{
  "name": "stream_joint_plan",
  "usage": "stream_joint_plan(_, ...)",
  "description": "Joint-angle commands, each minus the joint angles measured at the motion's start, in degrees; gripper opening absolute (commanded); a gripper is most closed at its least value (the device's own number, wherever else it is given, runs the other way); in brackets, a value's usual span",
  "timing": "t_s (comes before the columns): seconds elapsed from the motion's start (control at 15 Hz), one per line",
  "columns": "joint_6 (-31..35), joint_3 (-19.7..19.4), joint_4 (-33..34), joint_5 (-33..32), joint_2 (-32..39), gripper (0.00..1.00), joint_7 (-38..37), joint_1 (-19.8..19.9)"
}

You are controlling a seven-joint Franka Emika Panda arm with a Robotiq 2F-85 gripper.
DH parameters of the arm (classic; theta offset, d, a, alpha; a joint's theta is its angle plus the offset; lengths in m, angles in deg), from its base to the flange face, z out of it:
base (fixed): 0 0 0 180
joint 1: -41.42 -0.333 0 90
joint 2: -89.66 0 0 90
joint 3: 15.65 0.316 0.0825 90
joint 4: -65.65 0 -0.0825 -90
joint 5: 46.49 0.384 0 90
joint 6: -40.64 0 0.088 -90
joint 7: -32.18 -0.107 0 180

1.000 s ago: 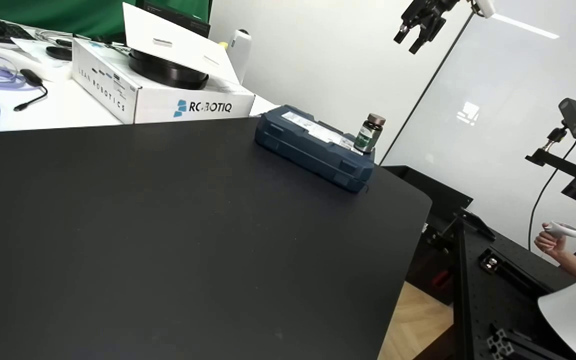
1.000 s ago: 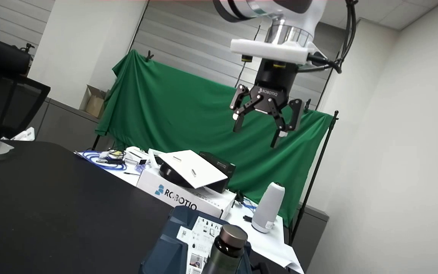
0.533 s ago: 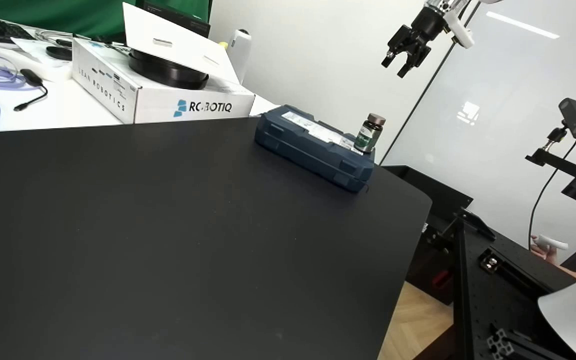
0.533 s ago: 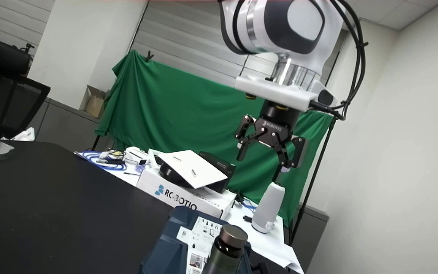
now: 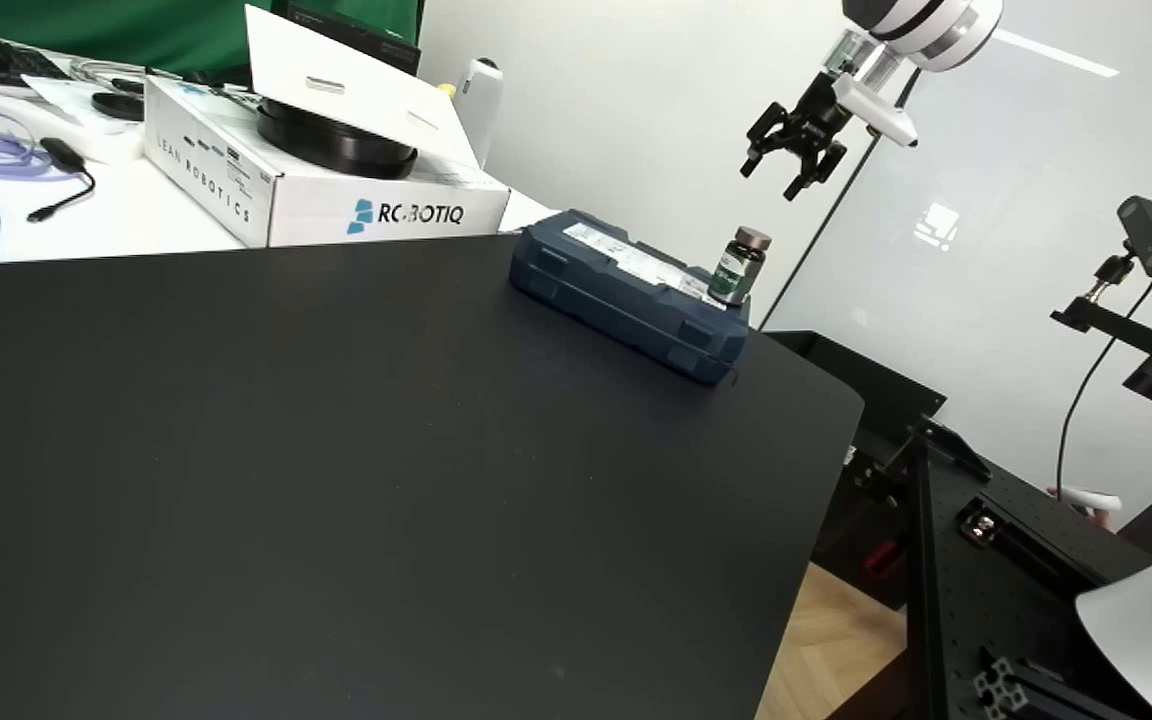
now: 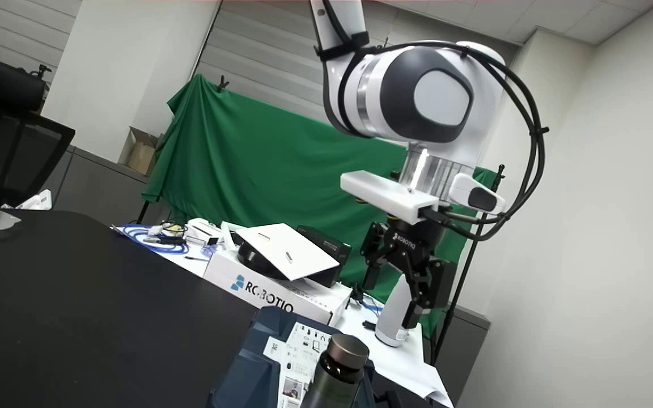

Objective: Remove the bottle from the top of the dark blue case

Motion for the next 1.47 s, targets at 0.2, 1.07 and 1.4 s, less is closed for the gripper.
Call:
stream_joint_plan(0.2, 0.0, -1.3, 2.8, -3.5, 4.7, 1.0, -19.2, -3.5)
stream_joint_plan(1.07, -12.4, -2.8, 6.0, -10.8, 7.0, 1.0, -29.4, -6.0)
stream_joint_plan(1.4, -10.9, -2.0, 6.3, -10.0, 7.6, 1.0, -26.6, -4.7)
